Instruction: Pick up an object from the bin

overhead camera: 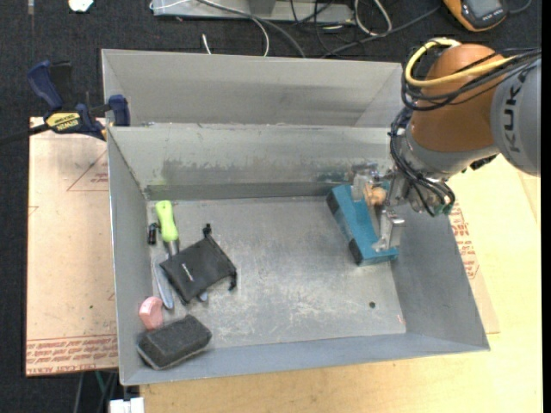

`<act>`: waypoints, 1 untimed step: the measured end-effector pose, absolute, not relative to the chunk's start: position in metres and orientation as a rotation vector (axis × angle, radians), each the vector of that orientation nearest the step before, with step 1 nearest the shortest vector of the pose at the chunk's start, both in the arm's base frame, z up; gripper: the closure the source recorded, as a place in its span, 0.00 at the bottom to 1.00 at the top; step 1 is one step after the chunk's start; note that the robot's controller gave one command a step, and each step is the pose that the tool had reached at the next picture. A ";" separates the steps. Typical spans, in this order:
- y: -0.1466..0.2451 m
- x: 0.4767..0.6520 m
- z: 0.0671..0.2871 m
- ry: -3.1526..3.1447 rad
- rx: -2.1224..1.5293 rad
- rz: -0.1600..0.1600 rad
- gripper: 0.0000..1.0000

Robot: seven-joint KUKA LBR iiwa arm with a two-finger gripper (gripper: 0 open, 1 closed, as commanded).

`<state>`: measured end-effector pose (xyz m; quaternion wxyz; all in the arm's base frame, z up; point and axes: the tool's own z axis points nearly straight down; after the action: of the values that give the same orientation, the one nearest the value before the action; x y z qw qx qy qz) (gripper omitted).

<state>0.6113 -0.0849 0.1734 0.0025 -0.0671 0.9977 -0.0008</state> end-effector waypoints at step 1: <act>-0.024 0.623 0.163 3.108 -0.409 0.000 0.00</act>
Offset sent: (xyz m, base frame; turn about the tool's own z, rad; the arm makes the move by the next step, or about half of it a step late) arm -0.0007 0.0844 -0.0405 -0.3086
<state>0.6229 -0.0244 0.1628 0.0032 -0.1303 0.9915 -0.0001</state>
